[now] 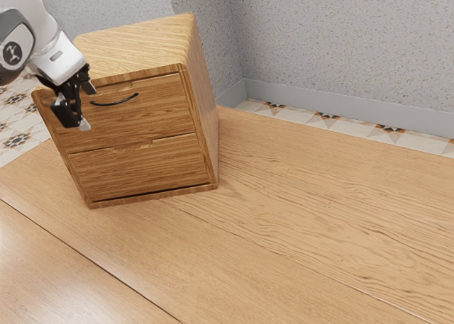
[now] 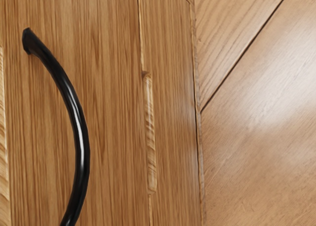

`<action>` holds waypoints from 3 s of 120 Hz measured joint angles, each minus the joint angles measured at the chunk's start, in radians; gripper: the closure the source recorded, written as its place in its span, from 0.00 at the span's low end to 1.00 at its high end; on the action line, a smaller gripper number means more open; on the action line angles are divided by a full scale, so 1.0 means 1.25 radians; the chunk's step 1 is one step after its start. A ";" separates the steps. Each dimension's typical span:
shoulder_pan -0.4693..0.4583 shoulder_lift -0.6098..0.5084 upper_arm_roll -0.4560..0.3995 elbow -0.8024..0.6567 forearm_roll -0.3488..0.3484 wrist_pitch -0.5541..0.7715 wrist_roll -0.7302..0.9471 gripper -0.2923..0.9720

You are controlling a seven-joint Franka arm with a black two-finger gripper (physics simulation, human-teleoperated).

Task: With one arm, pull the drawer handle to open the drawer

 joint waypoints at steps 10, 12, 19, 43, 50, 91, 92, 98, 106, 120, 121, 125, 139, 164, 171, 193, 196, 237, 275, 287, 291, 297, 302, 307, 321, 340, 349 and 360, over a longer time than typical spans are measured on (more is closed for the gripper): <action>-0.001 0.000 0.000 -0.015 -0.001 0.010 0.001 0.23; -0.001 -0.001 0.000 -0.019 -0.001 0.011 0.001 0.23; -0.003 -0.010 0.000 -0.036 -0.001 0.016 0.002 0.23; -0.009 -0.025 -0.001 -0.051 -0.001 0.029 0.000 0.23; -0.010 -0.029 -0.001 -0.050 0.000 0.037 0.000 0.23; -0.025 0.004 -0.003 -0.066 -0.002 0.095 -0.006 0.23; -0.025 0.004 -0.003 -0.067 -0.002 0.096 -0.006 0.23; -0.025 0.006 -0.002 -0.075 -0.002 0.100 -0.007 0.22; -0.025 0.007 -0.003 -0.082 -0.002 0.104 -0.008 0.22; -0.028 0.002 -0.004 -0.097 -0.003 0.108 -0.011 0.24; -0.029 0.001 -0.004 -0.097 -0.003 0.108 -0.011 0.24; -0.033 -0.003 -0.004 -0.100 -0.003 0.109 -0.012 0.26; -0.042 -0.023 -0.005 -0.117 -0.003 0.111 -0.014 0.32; -0.056 -0.078 -0.009 -0.152 -0.001 0.114 -0.019 0.56; -0.067 -0.097 -0.011 -0.160 -0.001 0.115 -0.020 0.66; -0.325 -0.157 -0.012 -0.174 0.001 0.108 -0.023 0.38; -0.305 -0.163 -0.019 -0.173 0.001 0.107 -0.024 0.36; -0.070 -0.323 -0.145 -0.235 0.022 0.003 -0.039 0.25; -0.076 -0.446 -0.015 -0.370 0.093 0.093 -0.047 0.23; -0.076 -0.442 0.007 -0.370 0.102 0.107 -0.049 0.23; -0.076 -0.440 0.010 -0.370 0.104 0.110 -0.049 0.23; -0.076 -0.435 0.012 -0.370 0.105 0.113 -0.050 0.23; -0.076 -0.430 0.013 -0.370 0.107 0.116 -0.051 0.23; -0.076 -0.424 0.013 -0.370 0.108 0.118 -0.051 0.23; -0.077 -0.405 0.013 -0.371 0.109 0.123 -0.053 0.23; -0.084 -0.402 0.013 -0.384 0.110 0.126 -0.055 0.23; -0.086 -0.397 0.013 -0.386 0.110 0.130 -0.055 0.23; -0.087 -0.391 0.013 -0.385 0.111 0.140 -0.056 0.23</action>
